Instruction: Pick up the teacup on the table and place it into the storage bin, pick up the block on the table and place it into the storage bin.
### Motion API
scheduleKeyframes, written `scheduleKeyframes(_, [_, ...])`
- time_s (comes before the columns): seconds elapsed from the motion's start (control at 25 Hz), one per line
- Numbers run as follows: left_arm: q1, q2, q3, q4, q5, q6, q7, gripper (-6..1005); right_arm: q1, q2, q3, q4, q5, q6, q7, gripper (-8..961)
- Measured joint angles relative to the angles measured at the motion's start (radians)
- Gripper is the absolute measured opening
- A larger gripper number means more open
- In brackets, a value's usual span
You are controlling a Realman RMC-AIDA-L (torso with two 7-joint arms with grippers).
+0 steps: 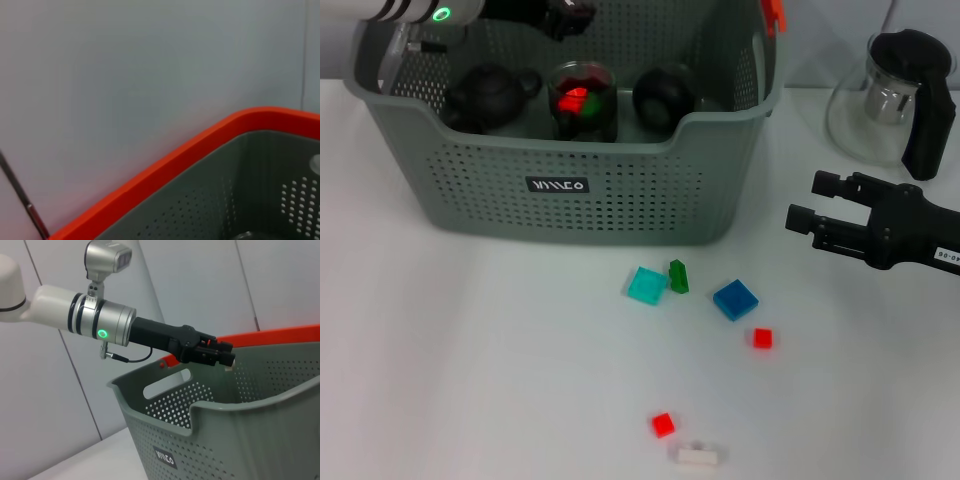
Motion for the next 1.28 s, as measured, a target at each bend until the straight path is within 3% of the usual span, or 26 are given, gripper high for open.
scheduleKeyframes(0.12, [-0.004, 0.007, 0.002, -0.006, 0.001, 0.001, -0.027, 404, 0.001, 0.0, 0.0, 0.0, 0.001, 0.0, 0.0, 806])
scheduleKeyframes(0.24, [0.011, -0.001, -0.01, 0.028, -0.026, 0.005, -0.026, 413, 0.001, 0.0, 0.0, 0.0, 0.001, 0.001, -0.003, 806])
scheduleKeyframes(0.32, [0.028, -0.007, -0.02, 0.06, -0.067, 0.014, -0.022, 510, 0.002, 0.0, 0.0, 0.0, 0.001, 0.001, -0.003, 806])
scheduleKeyframes(0.4, [0.095, -0.023, -0.056, 0.142, -0.231, 0.045, 0.012, 607, 0.002, 0.0, 0.0, 0.0, 0.002, 0.001, -0.002, 806])
scheduleKeyframes(0.52, [0.19, -0.036, -0.107, 0.174, -0.562, 0.148, 0.151, 720, 0.002, 0.0, 0.0, 0.0, 0.002, 0.001, -0.003, 806])
scheduleKeyframes(0.64, [0.285, -0.037, -0.156, 0.087, -0.926, 0.393, 0.343, 817, 0.002, 0.0, 0.0, 0.0, 0.002, 0.001, -0.004, 806])
scheduleKeyframes(0.8, [0.337, -0.03, -0.24, -0.097, -1.076, 0.727, 0.523, 843, 0.003, 0.0, 0.0, 0.0, 0.003, 0.002, -0.004, 806])
scheduleKeyframes(0.92, [0.38, -0.028, -0.288, -0.184, -1.011, 0.882, 0.64, 838, 0.004, 0.0, 0.0, 0.0, 0.003, 0.002, 0.0, 806])
scheduleKeyframes(1.0, [0.406, -0.033, -0.3, -0.184, -0.888, 0.928, 0.711, 835, 0.004, 0.0, 0.0, 0.0, 0.003, 0.002, 0.001, 806])
scheduleKeyframes(1.16, [0.451, -0.06, -0.294, -0.119, -0.519, 0.958, 0.78, 829, 0.004, 0.0, -0.001, 0.0, 0.003, 0.0, 0.002, 806])
scheduleKeyframes(1.28, [0.456, -0.069, -0.284, -0.111, -0.327, 0.943, 0.804, 825, 0.002, 0.0, 0.0, 0.0, 0.002, 0.001, 0.008, 806])
